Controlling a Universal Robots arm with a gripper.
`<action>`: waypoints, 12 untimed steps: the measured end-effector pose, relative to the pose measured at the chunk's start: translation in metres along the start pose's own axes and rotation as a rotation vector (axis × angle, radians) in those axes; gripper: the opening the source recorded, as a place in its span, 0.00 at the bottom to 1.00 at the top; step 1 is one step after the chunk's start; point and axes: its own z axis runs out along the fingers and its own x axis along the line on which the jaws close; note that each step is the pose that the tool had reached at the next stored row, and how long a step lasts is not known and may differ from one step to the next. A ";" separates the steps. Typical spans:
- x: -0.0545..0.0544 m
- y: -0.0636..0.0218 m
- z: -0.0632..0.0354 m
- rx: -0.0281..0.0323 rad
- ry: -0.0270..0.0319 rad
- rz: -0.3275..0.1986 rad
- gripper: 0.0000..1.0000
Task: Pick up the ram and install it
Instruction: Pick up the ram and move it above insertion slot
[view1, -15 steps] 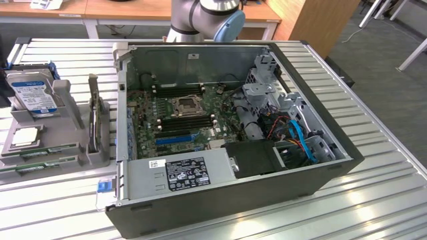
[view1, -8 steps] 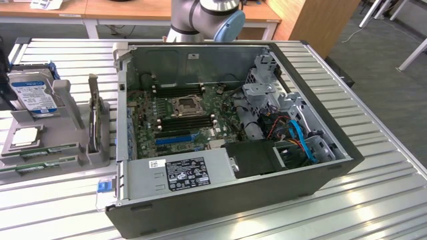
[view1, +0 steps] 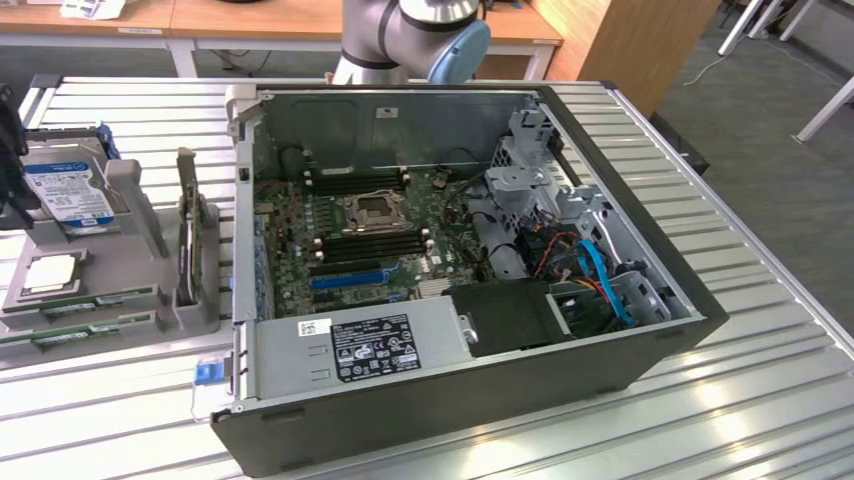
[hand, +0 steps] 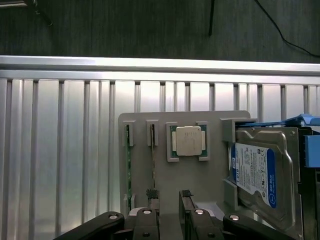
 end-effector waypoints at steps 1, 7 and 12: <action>0.000 0.0000 0.0012 -0.0001 0.0001 0.000 0.30; 0.001 -0.0004 0.0091 -0.0001 0.0001 0.000 0.30; 0.002 -0.0007 0.0156 0.0000 0.0000 0.000 0.30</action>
